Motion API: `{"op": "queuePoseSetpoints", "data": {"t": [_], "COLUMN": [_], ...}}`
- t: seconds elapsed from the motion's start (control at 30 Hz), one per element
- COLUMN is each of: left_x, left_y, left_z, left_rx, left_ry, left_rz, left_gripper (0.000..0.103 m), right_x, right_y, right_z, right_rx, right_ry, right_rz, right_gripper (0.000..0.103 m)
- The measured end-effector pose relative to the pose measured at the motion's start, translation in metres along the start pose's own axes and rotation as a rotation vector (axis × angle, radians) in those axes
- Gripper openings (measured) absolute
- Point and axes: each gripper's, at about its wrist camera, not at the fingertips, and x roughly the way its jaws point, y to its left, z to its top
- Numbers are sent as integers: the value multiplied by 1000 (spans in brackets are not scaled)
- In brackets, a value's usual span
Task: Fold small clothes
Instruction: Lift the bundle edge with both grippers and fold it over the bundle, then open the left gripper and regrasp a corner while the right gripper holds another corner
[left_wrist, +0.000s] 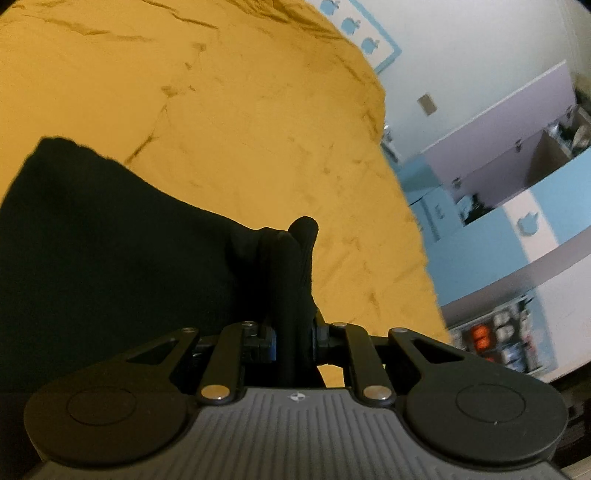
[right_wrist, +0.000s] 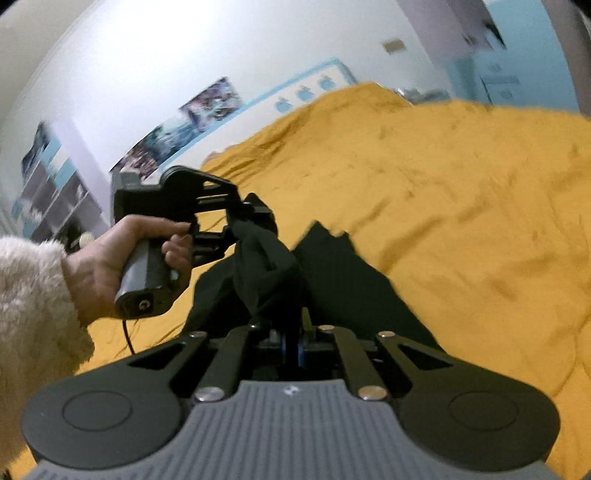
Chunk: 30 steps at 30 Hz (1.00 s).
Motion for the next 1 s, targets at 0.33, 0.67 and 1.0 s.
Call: {"op": "queuePoseSetpoints", "data": {"t": [0.33, 0.67, 1.0], "left_x": [23, 23, -98], "left_y": [1, -15, -24], "left_z": [-18, -9, -33], "left_rx": [43, 78, 316], "left_ry": [38, 57, 39], "left_rz": [77, -3, -191], "left_gripper": [17, 33, 33], "right_x": [6, 0, -22], "right_y": [-31, -23, -25], "right_z": [-17, -17, -10], "right_rx": [120, 59, 71], "right_ry": [40, 39, 37], "right_rz": [-22, -78, -130], "right_gripper": [3, 5, 10]}}
